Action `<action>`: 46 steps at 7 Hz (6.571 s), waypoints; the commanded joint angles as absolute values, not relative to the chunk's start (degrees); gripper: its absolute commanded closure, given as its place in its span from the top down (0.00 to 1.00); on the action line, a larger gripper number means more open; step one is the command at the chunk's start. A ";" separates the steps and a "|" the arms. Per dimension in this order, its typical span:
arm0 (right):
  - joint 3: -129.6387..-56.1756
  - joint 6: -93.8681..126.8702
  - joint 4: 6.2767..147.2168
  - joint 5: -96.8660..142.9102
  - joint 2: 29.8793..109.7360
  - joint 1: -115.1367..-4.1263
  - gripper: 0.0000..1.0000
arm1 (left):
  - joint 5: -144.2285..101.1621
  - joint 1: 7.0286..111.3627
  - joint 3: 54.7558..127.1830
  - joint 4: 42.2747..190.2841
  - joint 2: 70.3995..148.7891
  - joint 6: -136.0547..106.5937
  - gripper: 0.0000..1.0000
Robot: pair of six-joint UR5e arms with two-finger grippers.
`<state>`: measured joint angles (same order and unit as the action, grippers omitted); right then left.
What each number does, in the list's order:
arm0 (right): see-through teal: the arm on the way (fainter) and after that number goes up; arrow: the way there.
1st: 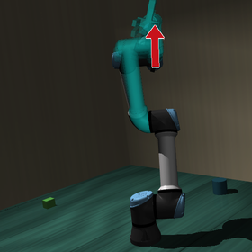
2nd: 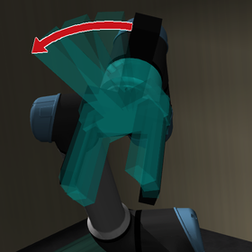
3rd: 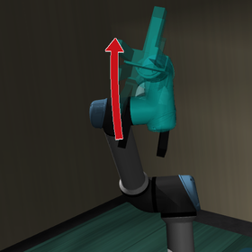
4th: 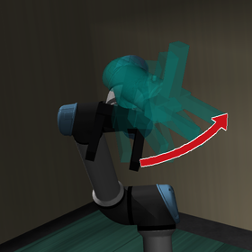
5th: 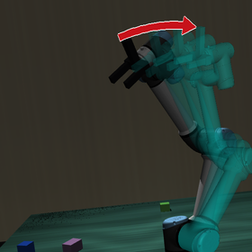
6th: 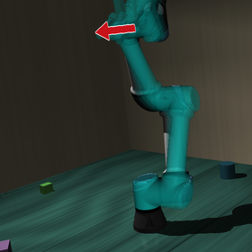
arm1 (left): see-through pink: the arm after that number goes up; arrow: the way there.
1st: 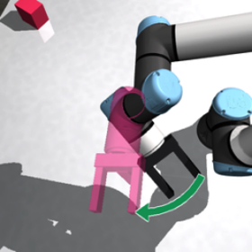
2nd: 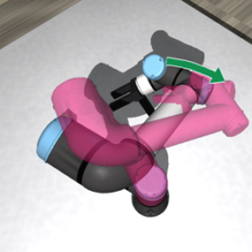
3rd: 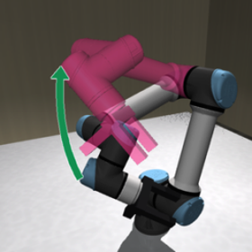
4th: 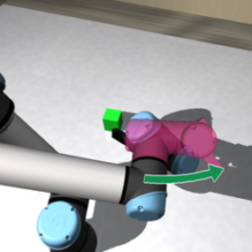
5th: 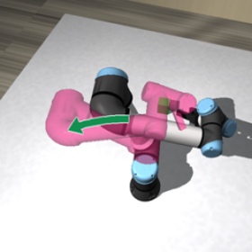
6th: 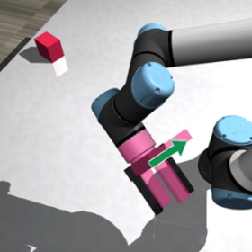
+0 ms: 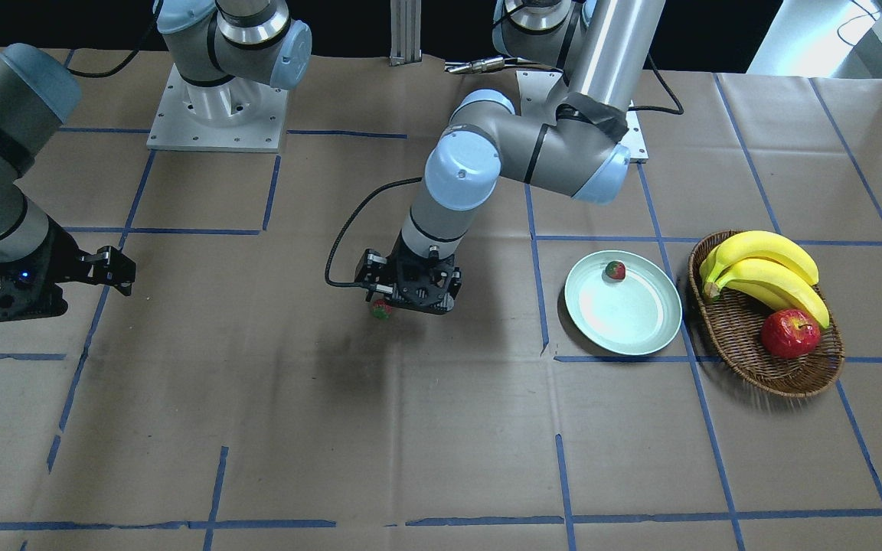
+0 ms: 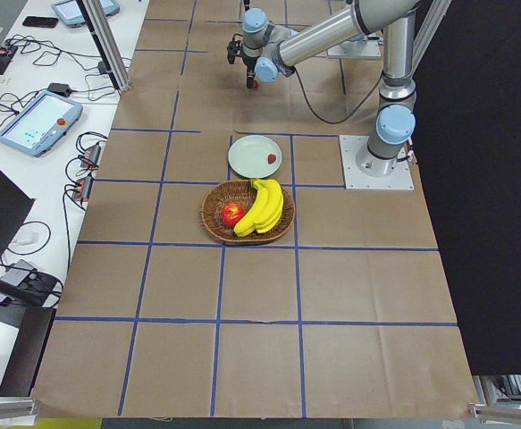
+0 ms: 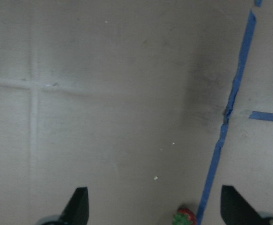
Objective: Collect all strawberries into plate
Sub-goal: 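Grasp the center strawberry with the left gripper while the right grasps the last, then carry strawberries to the plate and center with left and right grippers, then release the strawberry on the plate with the left gripper while the right drops its strawberry, then reach and grasp the center strawberry with the left gripper while the right gripper withdraws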
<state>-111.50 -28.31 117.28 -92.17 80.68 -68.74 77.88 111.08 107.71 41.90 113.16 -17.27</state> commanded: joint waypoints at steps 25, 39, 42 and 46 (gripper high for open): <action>-92.04 30.85 126.92 -85.69 57.49 -113.64 0.10 | 95.45 75.67 127.79 44.30 96.77 36.56 0.83; -96.31 -0.70 90.08 -89.56 93.41 -88.07 1.00 | 85.34 110.45 110.77 45.35 109.03 -18.63 0.99; -92.03 -0.53 89.13 -90.08 91.15 -88.15 1.00 | 86.13 111.09 110.21 42.98 114.61 -13.56 0.99; -92.37 -0.53 89.30 -90.18 91.06 -88.15 1.00 | 86.22 111.27 109.25 42.36 115.67 -13.54 0.74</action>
<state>-92.28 -0.53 89.22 -90.13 91.14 -88.15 86.17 111.27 109.48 42.45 115.84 -13.67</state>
